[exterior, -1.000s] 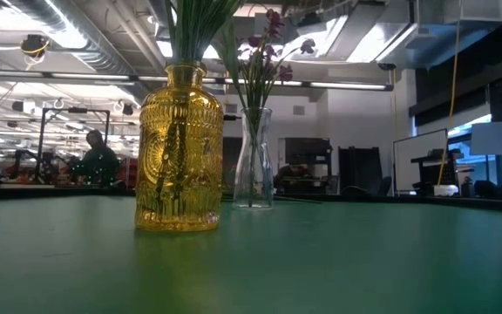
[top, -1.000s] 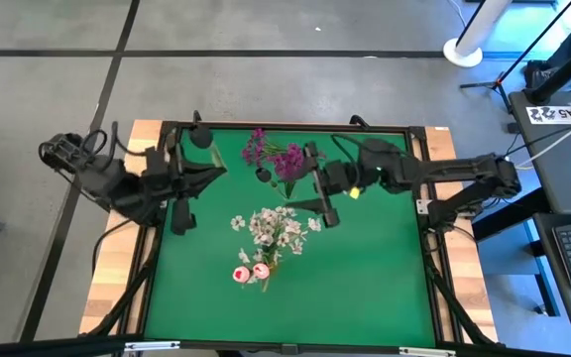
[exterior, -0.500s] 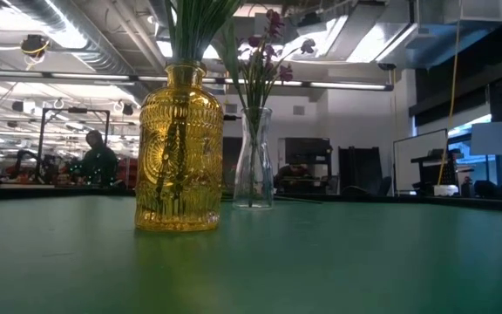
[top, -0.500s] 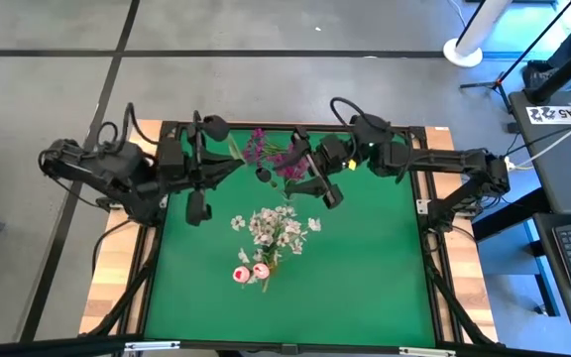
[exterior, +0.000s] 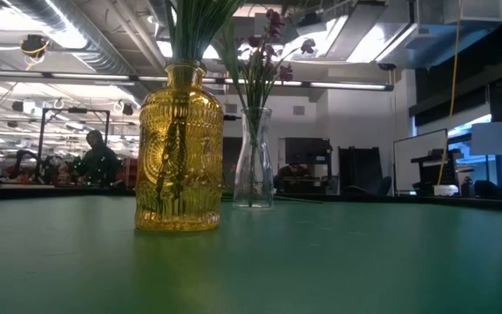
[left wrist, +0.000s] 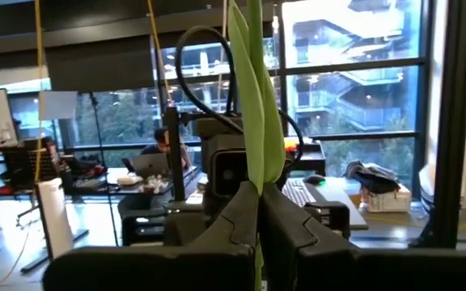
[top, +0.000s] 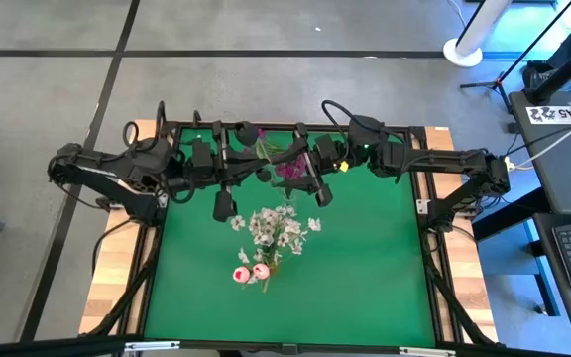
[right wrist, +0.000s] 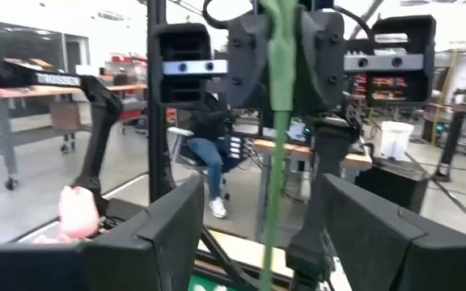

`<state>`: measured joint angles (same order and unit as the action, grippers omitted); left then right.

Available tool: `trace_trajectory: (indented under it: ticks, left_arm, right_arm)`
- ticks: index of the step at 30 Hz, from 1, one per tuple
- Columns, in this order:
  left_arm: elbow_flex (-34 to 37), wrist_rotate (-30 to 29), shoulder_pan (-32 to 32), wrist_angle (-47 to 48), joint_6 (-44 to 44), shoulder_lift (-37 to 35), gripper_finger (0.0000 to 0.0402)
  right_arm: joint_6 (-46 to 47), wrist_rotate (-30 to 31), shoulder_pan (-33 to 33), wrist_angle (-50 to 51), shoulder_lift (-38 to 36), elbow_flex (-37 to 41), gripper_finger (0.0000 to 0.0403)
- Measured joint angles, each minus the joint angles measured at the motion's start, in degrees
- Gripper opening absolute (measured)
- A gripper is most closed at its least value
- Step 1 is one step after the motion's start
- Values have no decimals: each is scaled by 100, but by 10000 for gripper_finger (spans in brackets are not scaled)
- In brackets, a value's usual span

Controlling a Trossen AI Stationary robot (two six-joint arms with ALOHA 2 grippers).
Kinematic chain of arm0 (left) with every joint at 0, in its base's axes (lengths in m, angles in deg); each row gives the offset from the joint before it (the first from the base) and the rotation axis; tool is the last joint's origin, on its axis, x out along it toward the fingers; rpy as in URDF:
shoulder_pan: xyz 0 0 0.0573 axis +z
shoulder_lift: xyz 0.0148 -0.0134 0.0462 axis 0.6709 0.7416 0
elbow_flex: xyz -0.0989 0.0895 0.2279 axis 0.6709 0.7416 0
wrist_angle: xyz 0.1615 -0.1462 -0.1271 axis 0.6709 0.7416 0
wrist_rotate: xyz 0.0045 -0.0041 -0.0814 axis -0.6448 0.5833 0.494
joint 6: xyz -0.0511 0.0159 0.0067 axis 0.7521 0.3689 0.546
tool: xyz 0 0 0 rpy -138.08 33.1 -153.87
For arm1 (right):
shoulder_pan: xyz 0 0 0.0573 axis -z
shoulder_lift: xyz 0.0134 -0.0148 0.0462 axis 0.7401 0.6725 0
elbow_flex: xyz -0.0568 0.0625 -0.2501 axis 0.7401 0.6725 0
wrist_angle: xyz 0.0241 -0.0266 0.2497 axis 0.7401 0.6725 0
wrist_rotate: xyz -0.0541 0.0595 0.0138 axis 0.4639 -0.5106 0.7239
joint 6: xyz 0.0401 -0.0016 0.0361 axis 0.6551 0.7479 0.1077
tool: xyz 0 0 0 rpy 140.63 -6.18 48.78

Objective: Sort flowers into vase by color
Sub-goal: Put the black tulip into the transparent vase

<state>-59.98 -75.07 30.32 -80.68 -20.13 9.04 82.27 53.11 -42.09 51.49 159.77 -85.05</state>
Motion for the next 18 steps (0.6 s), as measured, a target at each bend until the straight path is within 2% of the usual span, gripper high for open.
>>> trace_trajectory:
  ticks: [4,18]
  left_arm:
    - [0,276,75,-111,1,58,0]
    - [-2,293,72,-69,16,114,0]
  right_arm:
    - [-20,149,0,84,0,0,241]
    - [9,183,0,36,0,0,241]
